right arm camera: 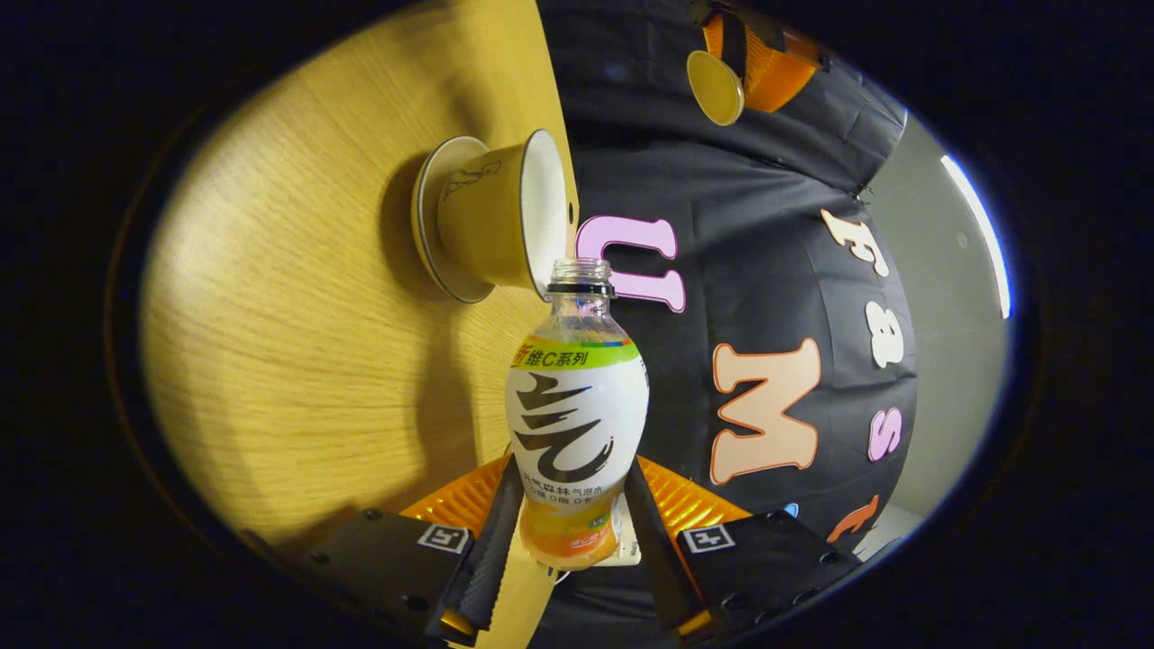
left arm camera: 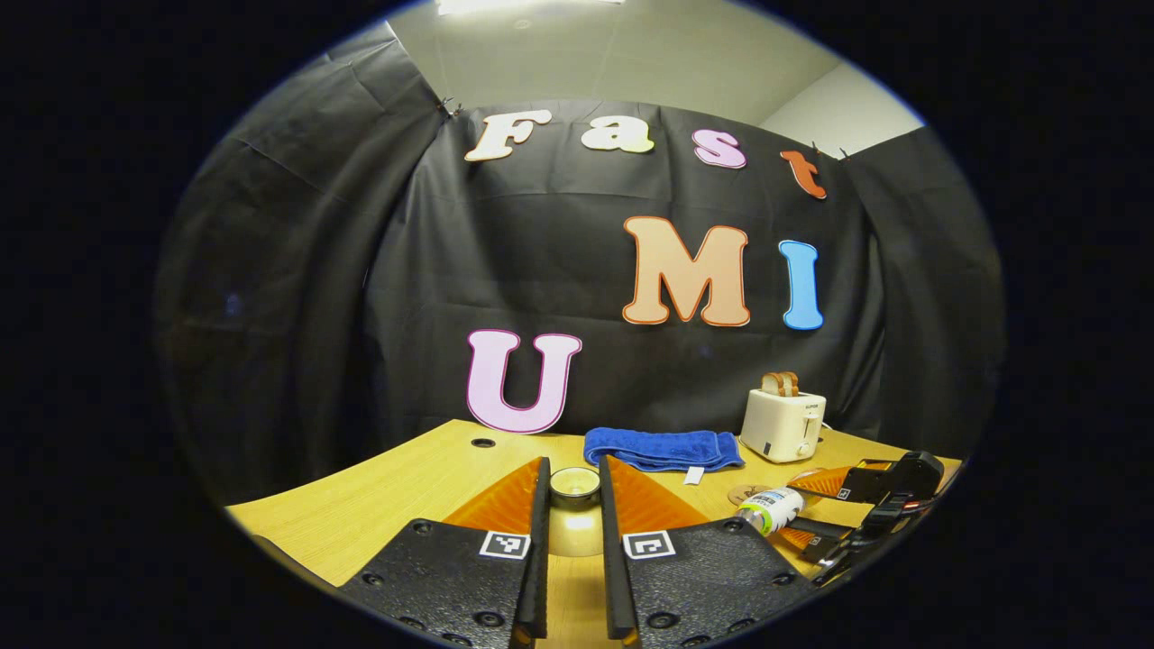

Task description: Open the teacup lid with one hand, grasp the water bottle and pour water into the teacup with the other hand; after pouring, place the water bottle on the coaster and then close the teacup lid.

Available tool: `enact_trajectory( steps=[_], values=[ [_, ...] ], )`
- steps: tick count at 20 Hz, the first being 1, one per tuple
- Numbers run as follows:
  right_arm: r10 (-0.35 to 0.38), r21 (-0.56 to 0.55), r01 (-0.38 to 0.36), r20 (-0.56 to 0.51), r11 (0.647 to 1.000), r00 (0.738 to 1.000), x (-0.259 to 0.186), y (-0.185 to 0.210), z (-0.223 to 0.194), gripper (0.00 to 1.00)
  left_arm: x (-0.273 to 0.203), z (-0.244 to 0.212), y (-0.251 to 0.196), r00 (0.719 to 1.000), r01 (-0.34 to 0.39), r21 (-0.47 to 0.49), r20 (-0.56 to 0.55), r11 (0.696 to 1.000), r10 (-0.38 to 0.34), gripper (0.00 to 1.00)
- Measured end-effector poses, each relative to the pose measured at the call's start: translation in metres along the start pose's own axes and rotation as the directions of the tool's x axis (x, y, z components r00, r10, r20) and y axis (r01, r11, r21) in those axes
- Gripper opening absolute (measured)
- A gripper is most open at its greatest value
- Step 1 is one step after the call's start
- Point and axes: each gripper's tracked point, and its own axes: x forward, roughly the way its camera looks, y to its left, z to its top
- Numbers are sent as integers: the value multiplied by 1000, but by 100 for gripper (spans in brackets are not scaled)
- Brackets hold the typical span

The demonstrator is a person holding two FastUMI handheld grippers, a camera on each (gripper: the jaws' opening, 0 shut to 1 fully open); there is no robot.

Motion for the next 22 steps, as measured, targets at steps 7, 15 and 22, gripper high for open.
enact_trajectory(
  steps=[7,15,22],
  values=[
    [-19,-144,23,28,989,999,-1,-15,5,71,1,-1,-2,1000,7,-9,-5,1000,-7,23],
    [-17,-273,35,68,961,998,-3,-22,19,71,1,-1,-1,1000,8,-15,-6,1000,-8,23],
    [-32,-378,68,102,923,994,-4,-34,27,70,0,2,3,1000,0,-16,1,1000,0,23]
  ],
)
